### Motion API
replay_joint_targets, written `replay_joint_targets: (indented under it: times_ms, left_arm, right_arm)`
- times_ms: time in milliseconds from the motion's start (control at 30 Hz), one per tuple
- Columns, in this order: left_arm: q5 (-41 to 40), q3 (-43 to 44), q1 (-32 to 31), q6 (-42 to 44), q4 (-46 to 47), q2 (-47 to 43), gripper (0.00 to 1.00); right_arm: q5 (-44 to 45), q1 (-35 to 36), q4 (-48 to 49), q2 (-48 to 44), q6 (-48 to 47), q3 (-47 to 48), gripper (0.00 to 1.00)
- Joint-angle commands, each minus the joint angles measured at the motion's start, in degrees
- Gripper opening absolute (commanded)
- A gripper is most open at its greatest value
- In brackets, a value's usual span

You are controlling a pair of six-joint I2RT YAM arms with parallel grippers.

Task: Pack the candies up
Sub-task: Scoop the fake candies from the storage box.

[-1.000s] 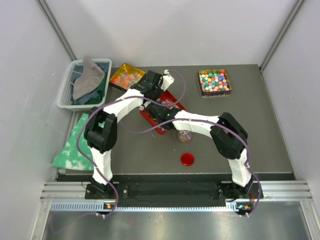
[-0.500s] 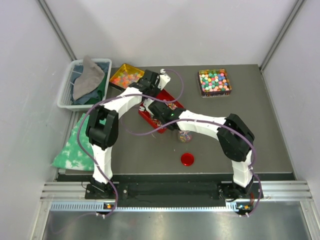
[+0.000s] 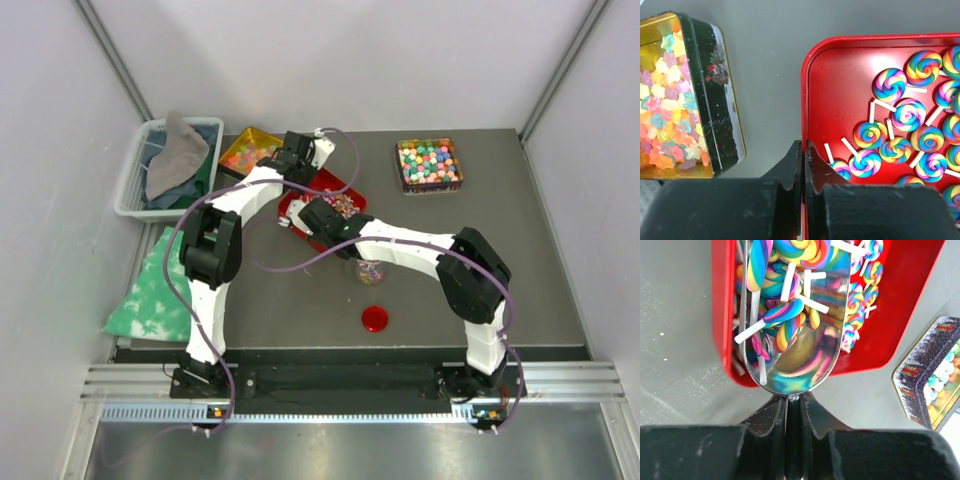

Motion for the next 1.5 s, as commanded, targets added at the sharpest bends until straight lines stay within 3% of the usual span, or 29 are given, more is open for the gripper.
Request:
replay_joint_targets:
  times_ms: [0, 267, 667, 1467]
  left_arm:
    - [0.3, 4.2, 0.7, -1.7, 4.0, 0.5, 0.00]
    - [0.8, 7.0, 2.7, -2.7, 3.5, 3.9, 0.00]
    - [3.1, 19.6, 5.5, -5.9, 0.8, 12.5, 0.00]
    - [4.9, 29.5, 8.5, -12.4, 2.7, 24.0, 0.00]
  right_arm:
    - [-0.7, 0.0, 2.7, -5.1, 0.0, 0.7, 0.00]
    - [-1.8, 0.0, 1.2, -5.6, -0.9, 2.9, 0.00]
    - [-3.7, 0.0, -0.1, -7.2, -1.1, 2.3, 0.00]
    - [-0.8, -2.0, 0.4, -17.8, -3.4, -4.3, 0.00]
